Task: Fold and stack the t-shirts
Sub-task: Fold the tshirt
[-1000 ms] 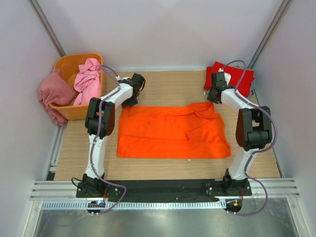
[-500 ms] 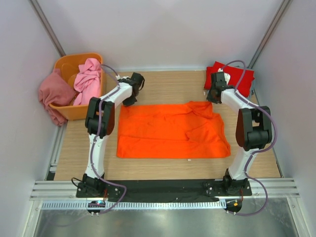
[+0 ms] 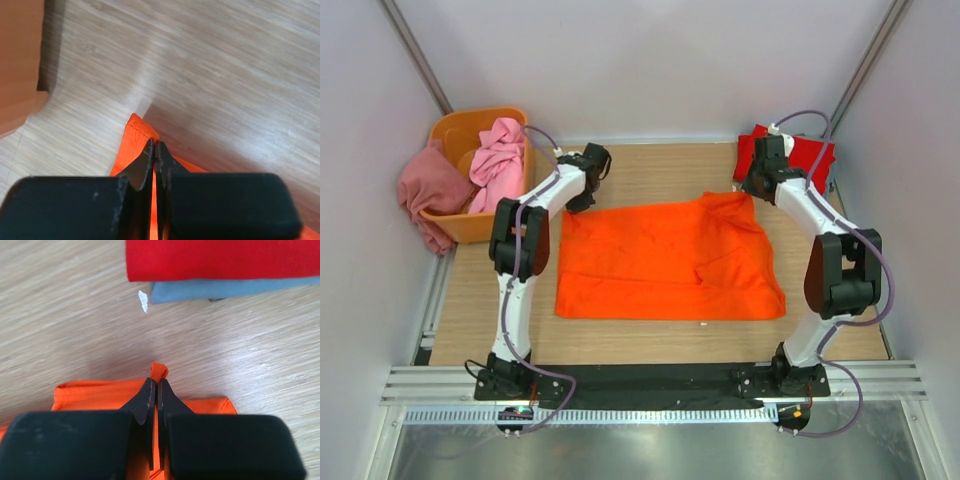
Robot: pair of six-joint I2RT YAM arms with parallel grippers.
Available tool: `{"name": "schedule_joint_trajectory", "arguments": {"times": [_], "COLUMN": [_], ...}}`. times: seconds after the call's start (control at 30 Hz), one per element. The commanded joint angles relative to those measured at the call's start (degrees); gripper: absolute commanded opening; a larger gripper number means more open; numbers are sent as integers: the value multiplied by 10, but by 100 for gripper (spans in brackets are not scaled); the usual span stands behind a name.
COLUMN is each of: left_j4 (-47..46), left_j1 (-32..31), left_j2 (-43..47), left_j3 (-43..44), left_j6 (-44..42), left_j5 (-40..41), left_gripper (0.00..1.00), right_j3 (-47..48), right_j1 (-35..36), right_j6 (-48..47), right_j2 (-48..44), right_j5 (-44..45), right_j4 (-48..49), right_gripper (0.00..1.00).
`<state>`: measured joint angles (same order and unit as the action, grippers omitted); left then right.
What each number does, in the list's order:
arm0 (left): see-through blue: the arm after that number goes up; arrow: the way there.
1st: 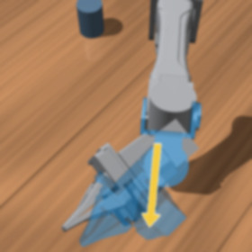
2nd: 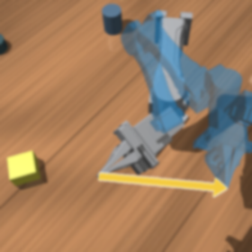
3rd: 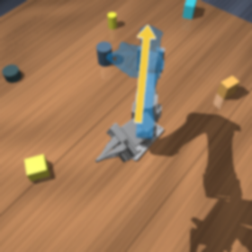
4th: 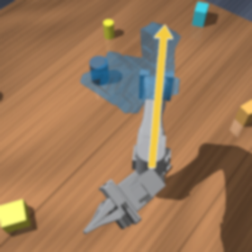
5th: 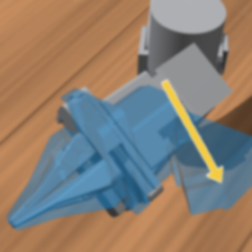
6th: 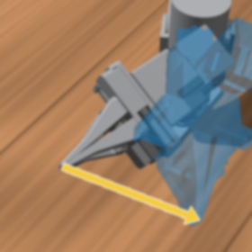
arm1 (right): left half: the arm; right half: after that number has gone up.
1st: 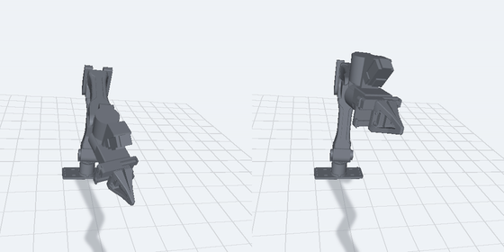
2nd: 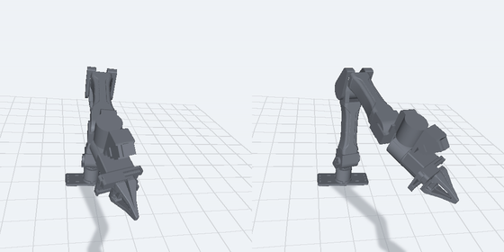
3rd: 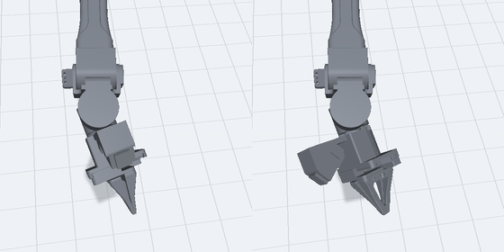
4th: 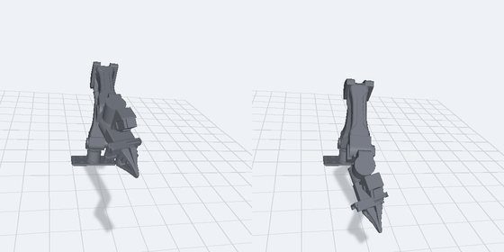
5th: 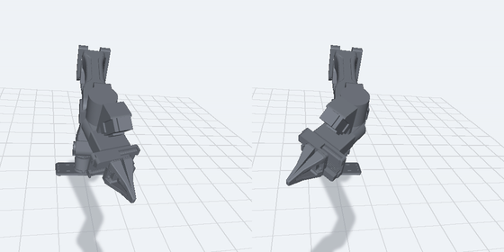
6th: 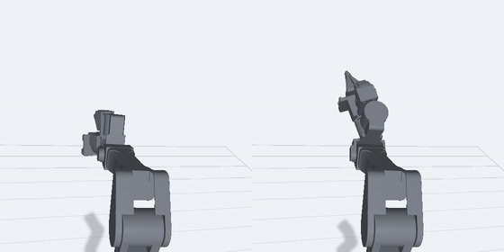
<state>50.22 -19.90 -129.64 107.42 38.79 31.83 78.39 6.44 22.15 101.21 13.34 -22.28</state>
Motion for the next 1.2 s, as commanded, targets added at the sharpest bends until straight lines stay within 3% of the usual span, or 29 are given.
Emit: {"name": "schedule_joint_trajectory", "arguments": {"times": [0.0, 0.73, 1.17], "left_j4": [8, 12, 35], "left_j1": [3, -57, -107], "left_j2": [65, 236, 259], "left_j3": [-21, -221, -273], "left_j6": [-1, 23, 59], "left_j5": [13, 70, 91], "left_gripper": [0, 0, 0], "right_j3": [-4, -211, -286], "right_j1": [1, 1, 1], "right_j6": [-18, 6, 71], "right_j2": [-65, -273, -294], "right_j5": [-3, 35, 66], "right_j4": [36, -10, -48], "right_gripper": [1, 1, 1]}}
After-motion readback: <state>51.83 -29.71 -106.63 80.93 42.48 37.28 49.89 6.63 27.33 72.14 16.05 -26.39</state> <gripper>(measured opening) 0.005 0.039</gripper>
